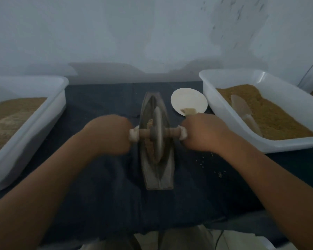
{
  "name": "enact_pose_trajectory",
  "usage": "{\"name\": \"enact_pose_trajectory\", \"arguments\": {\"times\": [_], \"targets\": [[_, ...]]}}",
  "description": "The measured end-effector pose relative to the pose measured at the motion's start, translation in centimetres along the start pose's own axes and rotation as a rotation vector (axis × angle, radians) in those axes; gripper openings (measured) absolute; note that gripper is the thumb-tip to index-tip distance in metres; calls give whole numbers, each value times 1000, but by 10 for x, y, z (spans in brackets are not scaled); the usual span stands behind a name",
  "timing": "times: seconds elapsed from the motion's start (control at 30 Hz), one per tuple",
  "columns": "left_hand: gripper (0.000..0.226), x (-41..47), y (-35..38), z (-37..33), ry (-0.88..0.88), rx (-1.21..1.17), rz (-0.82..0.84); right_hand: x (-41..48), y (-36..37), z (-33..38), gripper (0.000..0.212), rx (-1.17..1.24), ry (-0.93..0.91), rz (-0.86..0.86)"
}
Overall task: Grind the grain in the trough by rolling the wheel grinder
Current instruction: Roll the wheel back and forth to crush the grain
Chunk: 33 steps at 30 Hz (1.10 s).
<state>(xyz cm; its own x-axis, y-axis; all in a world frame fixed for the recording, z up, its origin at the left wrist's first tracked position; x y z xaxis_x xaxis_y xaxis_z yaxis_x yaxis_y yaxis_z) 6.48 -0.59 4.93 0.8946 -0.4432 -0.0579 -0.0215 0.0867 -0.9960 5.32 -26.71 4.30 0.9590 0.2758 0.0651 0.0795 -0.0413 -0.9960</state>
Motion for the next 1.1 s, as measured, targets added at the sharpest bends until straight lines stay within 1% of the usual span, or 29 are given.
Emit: {"name": "enact_pose_trajectory", "arguments": {"times": [0.03, 0.1, 0.17, 0.23, 0.3, 0.4, 0.47, 0.57, 0.63, 0.7, 0.77, 0.87, 0.93, 0.97, 1.0, 1.03, 1.1], "targets": [[27, -10, 6, 1, 18, -12, -4, -7, -1, 2, 36, -11, -32, -24], [31, -11, 14, 4, 26, -40, 4, -2, 1, 2, 36, -55, -60, -33], [35, 8, 13, 9, -22, -61, 5, 23, 4, 1, 36, -76, 0, -4], [40, 37, 3, 17, -115, -64, -71, 54, -1, -2, 33, -52, 48, -105], [42, 59, -9, 25, -207, -64, -141, 75, -4, -10, 28, -55, 125, -147], [40, 66, -12, 23, -213, -73, -108, 81, -7, -9, 29, -59, 130, -142], [33, 51, -8, 17, -154, -97, -24, 63, -10, -4, 29, -3, 96, -90], [23, 11, 7, 8, -30, -87, 120, 15, -6, 0, 24, 23, 8, 142], [23, -5, 13, 4, 24, -76, 135, -5, -5, 3, 24, 4, -37, 218], [24, 1, 14, 6, 32, -68, 138, 2, -6, 5, 24, -22, -34, 227], [26, 24, 6, 12, -8, -30, 80, 28, -10, 5, 25, -22, 22, 161], [27, 60, -11, 25, -143, -10, -110, 68, -18, -1, 24, -32, 145, -26], [25, 70, -12, 26, -180, -13, -155, 76, -19, -2, 25, -70, 171, -119], [24, 68, -11, 25, -179, -12, -148, 74, -20, -1, 26, -75, 163, -139], [22, 62, -8, 23, -169, -23, -129, 68, -20, 1, 26, -52, 147, -121], [21, 52, -4, 21, -148, -41, -102, 59, -19, 2, 25, -11, 123, -61], [22, 25, 6, 17, -72, -54, -59, 31, -14, 4, 23, 44, 59, 130]]}}
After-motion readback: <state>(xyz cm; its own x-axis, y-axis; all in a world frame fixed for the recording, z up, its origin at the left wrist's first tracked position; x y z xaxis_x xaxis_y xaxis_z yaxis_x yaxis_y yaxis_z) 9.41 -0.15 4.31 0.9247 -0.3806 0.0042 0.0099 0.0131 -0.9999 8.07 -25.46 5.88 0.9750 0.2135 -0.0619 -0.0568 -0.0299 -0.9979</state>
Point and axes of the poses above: each hand's wrist, its own x-axis towards the middle knuckle, its own y-axis out of the palm, z = x × y, the point moved 5 cm from there along x, towards the middle knuckle
